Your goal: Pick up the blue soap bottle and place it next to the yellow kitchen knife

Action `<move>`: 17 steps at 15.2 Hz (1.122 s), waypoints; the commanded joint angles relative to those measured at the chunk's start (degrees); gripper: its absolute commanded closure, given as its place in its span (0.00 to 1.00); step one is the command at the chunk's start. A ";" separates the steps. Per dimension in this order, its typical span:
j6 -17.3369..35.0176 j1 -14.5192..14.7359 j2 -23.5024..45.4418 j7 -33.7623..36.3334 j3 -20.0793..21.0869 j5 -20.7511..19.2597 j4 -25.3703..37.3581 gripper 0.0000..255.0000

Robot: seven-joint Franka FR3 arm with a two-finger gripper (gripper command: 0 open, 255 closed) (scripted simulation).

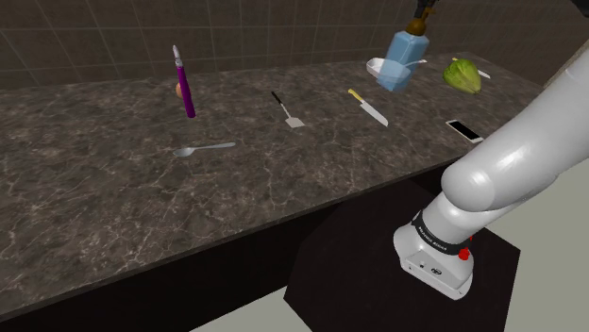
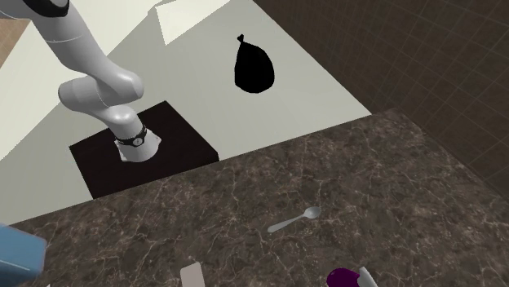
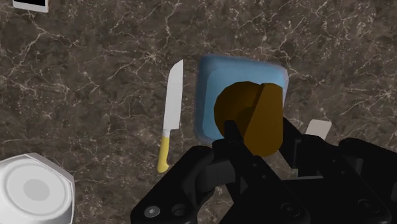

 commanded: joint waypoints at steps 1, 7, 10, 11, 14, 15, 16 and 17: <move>1.75 0.12 -0.71 0.30 0.15 -0.18 -2.37 1.00; 6.64 0.18 -1.92 0.63 0.25 -0.52 -8.43 1.00; 9.03 0.18 -2.32 0.75 0.27 -0.63 -11.19 1.00; 9.82 0.18 -2.42 0.78 0.27 -0.67 -12.08 1.00; 12.16 0.16 -2.65 0.86 0.26 -0.74 -14.64 1.00; 12.94 0.16 -2.70 0.88 0.26 -0.76 -15.47 1.00; 13.72 0.15 -2.73 0.90 0.25 -0.77 -16.27 1.00; 14.49 0.14 -2.75 0.92 0.25 -0.78 -17.07 1.00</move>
